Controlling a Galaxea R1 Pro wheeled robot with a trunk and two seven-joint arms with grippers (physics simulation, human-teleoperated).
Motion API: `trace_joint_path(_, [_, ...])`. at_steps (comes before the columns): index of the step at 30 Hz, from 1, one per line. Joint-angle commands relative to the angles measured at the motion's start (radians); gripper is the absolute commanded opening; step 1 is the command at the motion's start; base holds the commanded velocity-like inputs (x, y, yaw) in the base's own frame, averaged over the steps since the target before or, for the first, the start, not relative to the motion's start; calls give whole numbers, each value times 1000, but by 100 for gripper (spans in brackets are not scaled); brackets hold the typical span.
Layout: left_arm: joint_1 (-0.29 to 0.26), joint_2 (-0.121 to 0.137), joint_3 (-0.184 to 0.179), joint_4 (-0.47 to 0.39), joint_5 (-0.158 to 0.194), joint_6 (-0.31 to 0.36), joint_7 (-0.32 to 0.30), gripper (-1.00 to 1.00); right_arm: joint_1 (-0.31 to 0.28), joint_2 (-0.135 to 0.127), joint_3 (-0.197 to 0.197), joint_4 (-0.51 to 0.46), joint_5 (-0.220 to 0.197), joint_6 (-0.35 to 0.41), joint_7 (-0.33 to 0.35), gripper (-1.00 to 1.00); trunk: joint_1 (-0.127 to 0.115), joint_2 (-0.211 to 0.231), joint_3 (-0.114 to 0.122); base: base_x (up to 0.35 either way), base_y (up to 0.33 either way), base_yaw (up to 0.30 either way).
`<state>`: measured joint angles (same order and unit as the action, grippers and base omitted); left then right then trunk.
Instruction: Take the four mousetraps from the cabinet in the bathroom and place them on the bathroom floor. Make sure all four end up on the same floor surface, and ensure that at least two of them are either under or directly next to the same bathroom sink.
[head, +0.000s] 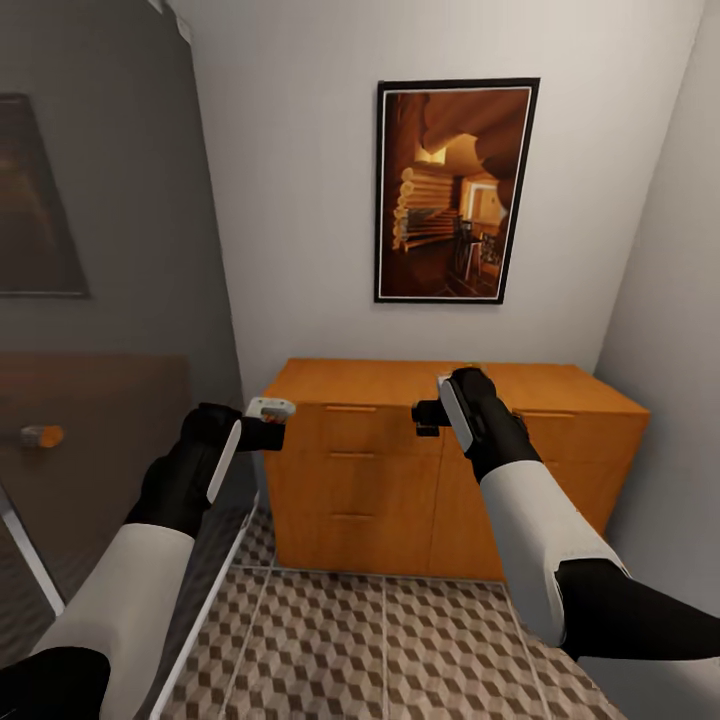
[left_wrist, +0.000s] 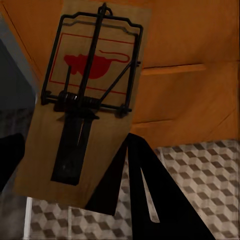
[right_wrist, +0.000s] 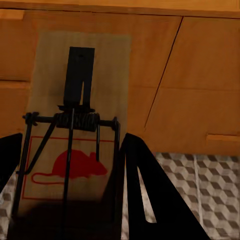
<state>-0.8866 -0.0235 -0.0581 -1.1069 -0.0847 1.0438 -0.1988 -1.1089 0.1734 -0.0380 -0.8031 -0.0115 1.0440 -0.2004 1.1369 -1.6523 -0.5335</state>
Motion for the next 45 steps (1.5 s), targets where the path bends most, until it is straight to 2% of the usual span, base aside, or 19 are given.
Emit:
trace_joint_path(1, [-1, 0, 0, 0, -12, 3, -7, -100, 18, 1, -3, -1, -4, 3, -4, -100, -1, -1, -1, -348, 0, 0])
trace_joint_path(6, [3, 2, 1, 13, -12, 3, -4, -100, 93, 1, -3, -1, -4, 3, -4, -100, -1, -1, -1, -348, 0, 0])
trace_joint_path(9, [33, 2, 3, 52, -11, -1, -2, -100, 171, -8, -2, -1, -5, 3, -4, -100, -1, -1, -1, -348, 0, 0])
trace_joint_path(12, [86, 1, 4, 138, -10, -8, 14, -100, 282, -35, -1, -1, -3, 3, -3, -100, -1, -1, -1, -348, 0, 0])
trace_joint_path(16, [127, -1, 6, 255, -6, -26, 52, -100, 387, -70, -1, 1, 0, 3, -2, -100, -1, -1, -1, -348, 0, 0])
trace_joint_path(18, [144, -4, 10, 345, 2, -78, 74, -100, 452, -95, 0, 8, 1, 3, 1, -100, -1, -1, -1, -349, 0, 0])
trace_joint_path(19, [152, -7, 17, 414, 15, -130, 86, -100, 496, -110, 0, 19, 2, -17, 6, -100, -1, -1, -1, -349, 0, 0])
trace_joint_path(21, [157, -8, 31, 491, 35, -191, 99, -100, 539, -122, 0, 36, 4, -61, 15, -100, -1, -1, -1, -349, 0, 0])
trace_joint_path(22, [160, -10, 53, 572, 61, -254, 115, -100, 577, -135, 0, 62, 5, -106, 25, -100, -1, -1, -1, -349, 0, 0])
trace_joint_path(24, [162, -10, 77, 652, 89, -317, 136, -100, 622, -155, 1, 118, 7, -173, 42, -100, -1, -1, -1, -349, 0, 0])
trace_joint_path(25, [163, -11, 100, 728, 116, -379, 161, -100, 633, -161, 1, 141, 7, -195, 48, -100, -1, -1, -1, -349, 0, 0])
trace_joint_path(26, [164, -11, 109, 763, 129, -408, 175, -100, 642, -166, 1, 166, 9, -217, 54, -100, -1, -1, -1, -348, 0, 0])
trace_joint_path(29, [165, -9, 136, 916, 176, -540, 228, -100, 666, -184, 2, 302, 26, -338, 83, -100, -1, -1, -1, -348, 0, 0])
trace_joint_path(31, [168, -7, 144, 1039, 194, -656, 250, -100, 674, -190, 2, 439, 69, -473, 108, -100, -1, -1, -1, -348, 0, 0])
trace_joint_path(33, [178, -5, 146, 1062, 197, -693, 255, -100, 675, -191, 1, 497, 89, -533, 116, -100, -1, -1, -1, -348, 0, 0])
trace_joint_path(36, [261, 2, 150, 1096, 204, -767, 288, -100, 677, -193, 1, 690, 140, -748, 127, -100, -1, -1, -1, -348, 0, 0])
trace_joint_path(39, [297, 6, 150, 1099, 210, -792, 297, -100, 678, -194, 1, 739, 147, -802, 128, -100, -1, -1, -1, -348, 0, 0])
trace_joint_path(42, [373, 17, 151, 1102, 238, -892, 309, -100, 678, -197, 2, 795, 152, -874, 129, -100, -1, -1, -1, -348, 0, 0])
trace_joint_path(45, [438, 29, 150, 1103, 278, -962, 341, -100, 678, -199, 2, 813, 153, -896, 131, -100, -1, -1, -1, -348, 0, 0])
